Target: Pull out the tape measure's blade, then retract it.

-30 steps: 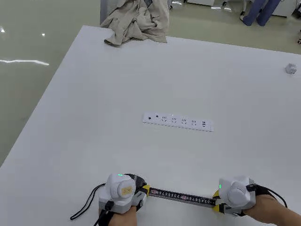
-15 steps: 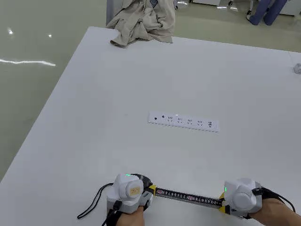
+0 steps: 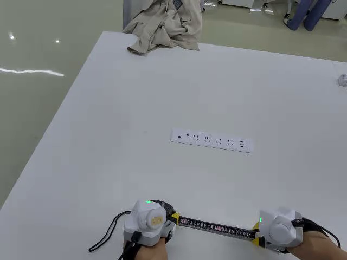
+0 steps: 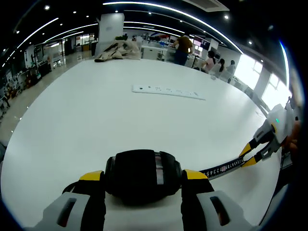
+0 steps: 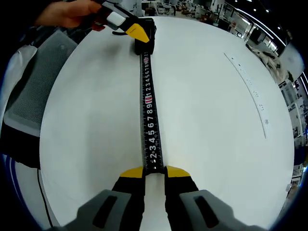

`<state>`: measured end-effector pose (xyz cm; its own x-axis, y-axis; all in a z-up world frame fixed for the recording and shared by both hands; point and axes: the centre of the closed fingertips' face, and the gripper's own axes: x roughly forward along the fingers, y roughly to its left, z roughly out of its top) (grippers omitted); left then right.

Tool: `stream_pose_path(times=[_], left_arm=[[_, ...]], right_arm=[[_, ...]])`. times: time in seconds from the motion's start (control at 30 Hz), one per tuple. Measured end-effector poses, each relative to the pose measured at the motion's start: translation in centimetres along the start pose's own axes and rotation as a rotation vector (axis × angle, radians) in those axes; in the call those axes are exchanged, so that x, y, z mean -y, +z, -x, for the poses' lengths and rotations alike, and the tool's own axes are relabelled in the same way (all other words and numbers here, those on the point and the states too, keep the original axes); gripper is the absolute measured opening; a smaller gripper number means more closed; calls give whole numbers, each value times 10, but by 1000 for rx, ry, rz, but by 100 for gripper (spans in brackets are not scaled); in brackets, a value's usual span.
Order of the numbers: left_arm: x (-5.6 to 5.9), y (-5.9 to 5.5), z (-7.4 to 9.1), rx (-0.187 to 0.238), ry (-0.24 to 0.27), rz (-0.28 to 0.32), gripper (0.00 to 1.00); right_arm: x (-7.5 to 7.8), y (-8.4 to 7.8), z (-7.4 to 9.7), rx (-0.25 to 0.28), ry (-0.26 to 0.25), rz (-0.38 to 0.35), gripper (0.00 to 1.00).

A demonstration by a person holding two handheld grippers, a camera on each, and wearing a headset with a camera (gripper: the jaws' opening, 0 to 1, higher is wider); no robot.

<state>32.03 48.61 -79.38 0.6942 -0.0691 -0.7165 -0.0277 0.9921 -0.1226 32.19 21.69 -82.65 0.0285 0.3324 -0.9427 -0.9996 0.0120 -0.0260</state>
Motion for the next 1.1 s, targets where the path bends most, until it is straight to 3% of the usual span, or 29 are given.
stream_pose_path(times=[0.73,1.1], left_arm=[[-1,-1,-1,-9,-2,-2,60],[0,-1,-1,-15,-3,-3,60]], right_arm=[[0,22,-6,46,-7,34,14],[0,30,-9,62,29,-16,14]])
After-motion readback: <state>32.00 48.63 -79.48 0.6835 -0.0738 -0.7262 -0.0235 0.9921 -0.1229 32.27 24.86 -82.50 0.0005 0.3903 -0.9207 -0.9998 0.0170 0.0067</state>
